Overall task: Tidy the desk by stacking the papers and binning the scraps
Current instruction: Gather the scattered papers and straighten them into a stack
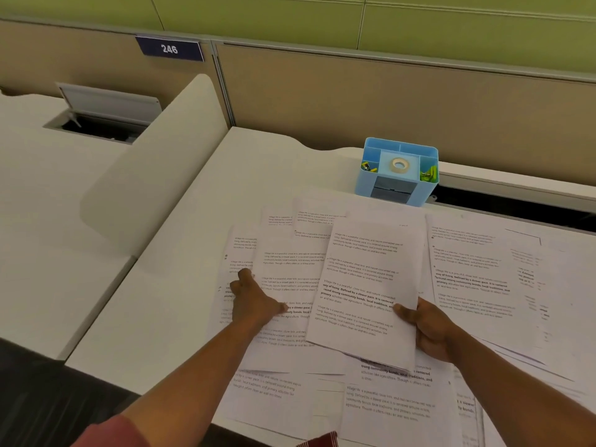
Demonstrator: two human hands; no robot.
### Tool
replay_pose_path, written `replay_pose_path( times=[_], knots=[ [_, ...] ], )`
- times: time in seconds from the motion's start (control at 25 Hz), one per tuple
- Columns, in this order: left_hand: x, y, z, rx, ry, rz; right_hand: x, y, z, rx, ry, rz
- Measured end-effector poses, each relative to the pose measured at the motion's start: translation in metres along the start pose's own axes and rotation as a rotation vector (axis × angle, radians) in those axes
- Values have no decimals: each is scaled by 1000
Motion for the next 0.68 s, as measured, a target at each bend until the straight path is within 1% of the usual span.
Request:
replay_pose_path(
  times=[0.12,0.2,0.24,0.28,0.36,0.44,0.48,0.56,0.64,0.68],
  knots=[
    [-8,-1,3,0,32,-143,2,-2,2,9,13,17],
    [-11,-11,6,64,51,-166,2,-2,3,18,10,28],
    [-13,-18,8,106,50,-137,3,-2,3,25,7,32],
    [-13,-25,11,149,30,-60,3,-2,4,32,4,34],
    [-13,-39,17,208,-41,146,3,-2,4,43,6,32],
    [-12,-46,20,180,-81,248,3,-2,4,55,11,31],
    [-12,-47,21,161,-81,245,3,-2,5,58,12,32],
    [-14,-46,25,137,-60,141,3,-2,4,58,10,30],
    [-14,-48,25,133,0,18,4,-1,4,57,10,27],
    [-11,-50,24,146,43,-1,3,-1,4,57,12,28]
  ],
)
Point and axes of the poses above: each hand's wrist, its own z-axis towards the middle knuckle, its own y-axis out of the palm, x = y × z, the point moved 3 cm from there along z, towards the middle knuckle, and after that the axes turned 6 degrees about -z, right-handed, at the moved point
